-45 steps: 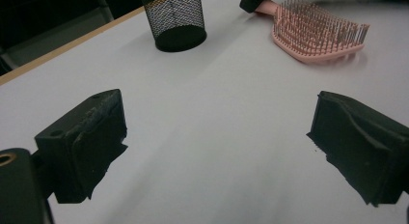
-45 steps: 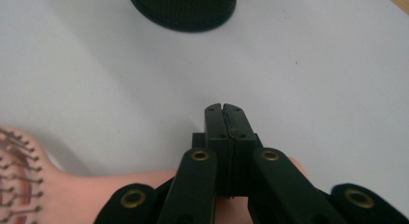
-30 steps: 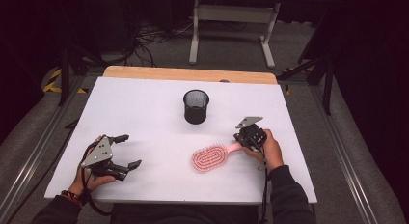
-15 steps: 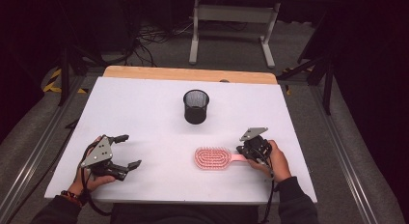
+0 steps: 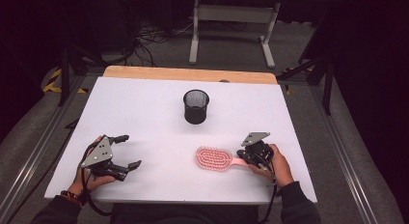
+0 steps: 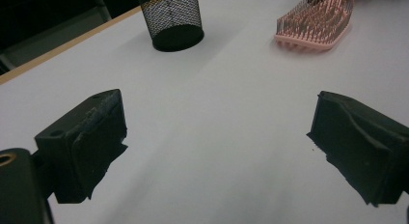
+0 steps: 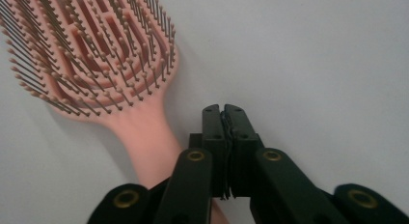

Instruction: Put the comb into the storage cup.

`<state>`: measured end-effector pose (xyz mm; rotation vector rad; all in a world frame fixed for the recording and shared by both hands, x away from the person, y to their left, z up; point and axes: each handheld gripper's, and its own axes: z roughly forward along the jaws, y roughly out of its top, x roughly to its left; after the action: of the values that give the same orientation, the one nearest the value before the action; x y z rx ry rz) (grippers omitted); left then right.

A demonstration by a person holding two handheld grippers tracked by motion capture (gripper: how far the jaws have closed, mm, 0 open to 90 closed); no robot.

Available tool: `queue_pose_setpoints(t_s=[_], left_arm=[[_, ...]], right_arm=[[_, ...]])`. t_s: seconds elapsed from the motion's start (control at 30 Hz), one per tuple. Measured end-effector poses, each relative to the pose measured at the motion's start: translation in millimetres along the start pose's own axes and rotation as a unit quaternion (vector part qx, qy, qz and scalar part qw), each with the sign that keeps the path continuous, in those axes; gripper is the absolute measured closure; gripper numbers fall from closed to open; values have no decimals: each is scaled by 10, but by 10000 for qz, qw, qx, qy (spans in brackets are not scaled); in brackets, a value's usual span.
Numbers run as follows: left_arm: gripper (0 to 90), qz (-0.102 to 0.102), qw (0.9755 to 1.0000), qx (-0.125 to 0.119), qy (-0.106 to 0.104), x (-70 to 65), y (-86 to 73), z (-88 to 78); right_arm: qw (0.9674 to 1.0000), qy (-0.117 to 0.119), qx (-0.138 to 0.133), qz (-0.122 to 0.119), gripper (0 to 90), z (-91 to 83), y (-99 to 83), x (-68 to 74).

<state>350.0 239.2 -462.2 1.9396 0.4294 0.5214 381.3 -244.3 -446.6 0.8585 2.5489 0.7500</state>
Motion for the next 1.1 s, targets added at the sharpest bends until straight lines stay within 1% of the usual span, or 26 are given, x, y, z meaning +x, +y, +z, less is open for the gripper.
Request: queue_pose_setpoints(t_s=[0.1, 0.13, 0.2, 0.27, 0.3, 0.37, 0.4, 0.43, 0.47, 0.5, 0.53, 0.57, 0.6, 0.63, 0.67, 0.7, 0.73, 0.77, 0.8, 0.87, 0.9, 0.97, 1.0, 1.03, 1.07, 1.1], left_arm=[[65, -1, 10000, 3, 8, 0, 1, -2], [65, 12, 10000, 5, 0, 1, 2, -3], [65, 10, 10000, 6, 3, -1, 3, -3], [64, 15, 10000, 4, -5, -1, 5, -4], [64, 1, 10000, 1, -10, -3, 4, -4], [64, 4, 10000, 6, -10, -3, 4, -5], [64, -10, 10000, -1, -10, -4, 3, -5], [64, -10, 10000, -1, -10, -4, 3, -5], [64, -9, 10000, 2, -6, -4, 4, -5], [64, 1, 10000, 5, -7, -4, 5, -5], [64, 1, 10000, 5, -7, -4, 5, -5], [64, 3, 10000, -7, 2, -7, 5, -4], [64, 0, 10000, -10, 13, -8, 5, -4], [65, 2, 10000, -3, 8, -5, 6, -5], [64, -1, 10000, -1, 3, -6, 6, -3], [65, -2, 10000, -11, 5, -7, 5, -1], [65, 7, 10000, 0, 2, -5, 6, -3], [64, 4, 10000, 1, 3, -4, 6, -2], [64, 2, 10000, 1, 4, -4, 5, -1], [64, -14, 10000, 11, -4, -8, 3, 4], [64, -16, 10000, 9, -3, -8, 3, 4], [64, -27, 10000, 23, -10, -9, 1, 8], [65, -27, 10000, 23, -10, -9, 1, 8], [65, -23, 10000, 30, -13, -7, 1, 9], [65, -30, 10000, 32, -12, -7, 0, 9], [65, -34, 10000, 28, -15, -6, -1, 8]], right_arm=[[9999, -47, -65, -150, 823, -47, 19, -13], [9997, -87, -121, -218, 757, -78, 29, -21], [9994, -16, -168, -296, 721, -126, 45, -35], [9992, -8, -122, -379, 639, -167, 68, -42], [9988, 20, -44, -480, 553, -205, 91, -48], [9977, 77, 46, -665, 458, -253, 126, -51], [9969, 167, 123, -758, 373, -284, 154, -50], [9969, 167, 123, -758, 373, -284, 154, -50], [9964, 178, 173, -805, 328, -293, 168, -42], [9941, 208, 414, -981, 224, -298, 219, -17], [9931, 227, 491, -1044, 197, -298, 233, -6], [9919, 262, 595, -1096, 140, -295, 252, 8], [9919, 262, 595, -1096, 140, -295, 252, 8], [9909, 305, 685, -1117, 112, -287, 271, 19], [9888, 392, 782, -1206, 104, -280, 288, 21], [9857, 548, 953, -1280, 84, -259, 321, 38], [9857, 548, 953, -1280, 84, -259, 321, 38], [9819, 729, 1096, -1363, 66, -225, 346, 57], [9819, 729, 1096, -1363, 66, -225, 346, 57], [9778, 845, 1231, -1472, 74, -184, 374, 71], [9747, 877, 1406, -1497, 87, -143, 398, 92], [9711, 866, 1570, -1573, 101, -95, 417, 98], [9683, 877, 1645, -1662, 121, -62, 421, 97], [9663, 888, 1715, -1701, 150, -35, 426, 103], [9663, 888, 1715, -1701, 150, -35, 426, 103], [9646, 877, 1796, -1719, 175, -6, 433, 103]])
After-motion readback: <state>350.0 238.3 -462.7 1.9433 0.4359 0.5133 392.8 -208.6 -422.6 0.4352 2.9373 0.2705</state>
